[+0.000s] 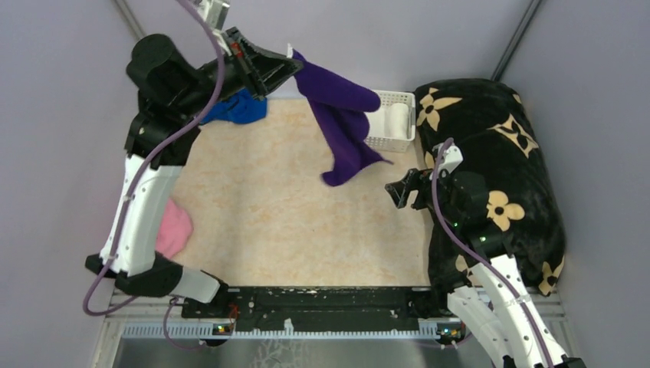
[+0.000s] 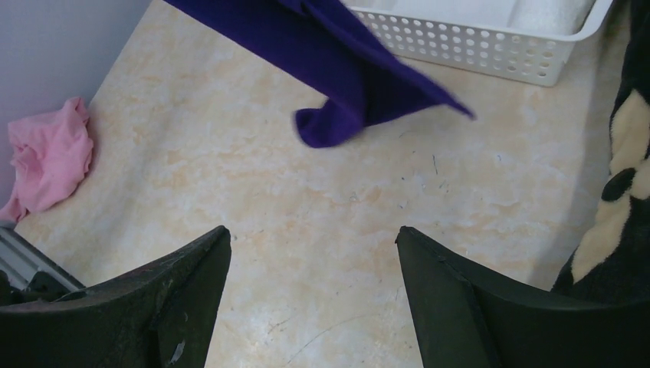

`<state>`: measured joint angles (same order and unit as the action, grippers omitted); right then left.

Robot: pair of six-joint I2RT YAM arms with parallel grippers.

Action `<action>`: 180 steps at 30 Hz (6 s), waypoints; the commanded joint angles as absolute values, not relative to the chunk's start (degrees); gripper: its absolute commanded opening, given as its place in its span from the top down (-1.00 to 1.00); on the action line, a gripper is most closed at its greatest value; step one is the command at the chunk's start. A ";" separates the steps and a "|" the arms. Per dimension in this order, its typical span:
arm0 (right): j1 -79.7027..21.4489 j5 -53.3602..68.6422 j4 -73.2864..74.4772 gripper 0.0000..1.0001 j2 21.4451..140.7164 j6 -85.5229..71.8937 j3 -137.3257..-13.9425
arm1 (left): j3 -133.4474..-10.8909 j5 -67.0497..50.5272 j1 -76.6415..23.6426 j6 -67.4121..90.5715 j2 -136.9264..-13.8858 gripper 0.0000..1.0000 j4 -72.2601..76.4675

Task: Roll the towels
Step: Place the towel at the center of the board, then pick up the towel at the center of the board, then flatten out the towel at the center of the board, then pick up the towel at the center of the board.

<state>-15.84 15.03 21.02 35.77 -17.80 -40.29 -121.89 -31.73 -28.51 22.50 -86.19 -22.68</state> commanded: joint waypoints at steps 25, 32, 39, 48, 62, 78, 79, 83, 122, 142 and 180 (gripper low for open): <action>-15.60 -9.07 18.71 -0.41 65.03 -19.25 -45.35 | -47.43 31.57 -25.50 2.32 -54.29 0.91 -20.08; -15.07 -22.27 15.22 -0.11 80.20 -19.28 -50.85 | -45.98 34.27 -24.28 3.95 -53.93 0.90 -20.26; -14.59 -22.81 13.09 0.17 91.00 -18.33 -56.18 | -45.93 32.95 -23.31 4.12 -54.72 0.90 -20.04; -14.59 -19.07 13.03 0.19 94.26 -20.52 -55.38 | -46.14 30.99 -22.29 4.30 -55.20 0.90 -19.95; -13.09 -16.61 15.24 0.62 100.29 -20.30 -56.19 | -46.06 30.71 -21.22 4.48 -55.33 0.91 -20.04; -13.08 -20.43 36.64 1.00 70.66 -11.04 -73.98 | -60.33 26.48 -18.18 4.48 -53.17 0.92 -21.86; -13.09 -20.00 38.30 1.00 68.78 -10.53 -75.42 | -61.78 26.15 -18.19 4.29 -52.47 0.92 -22.40; -13.09 -16.49 45.00 1.00 60.87 -9.50 -79.58 | -66.11 24.55 -18.15 2.30 -48.52 0.91 -25.71; -10.38 -19.14 23.93 0.89 97.79 -14.51 -73.52 | -76.64 10.11 -6.60 9.89 -100.38 0.20 -32.99; -10.42 5.50 28.78 -0.34 68.76 -22.26 -46.48 | -47.53 -0.83 -5.50 27.34 -78.27 -0.33 -28.21; -10.52 8.36 26.83 -0.73 64.65 -28.57 -31.79 | -47.41 4.07 10.61 34.40 -75.30 -0.37 -31.57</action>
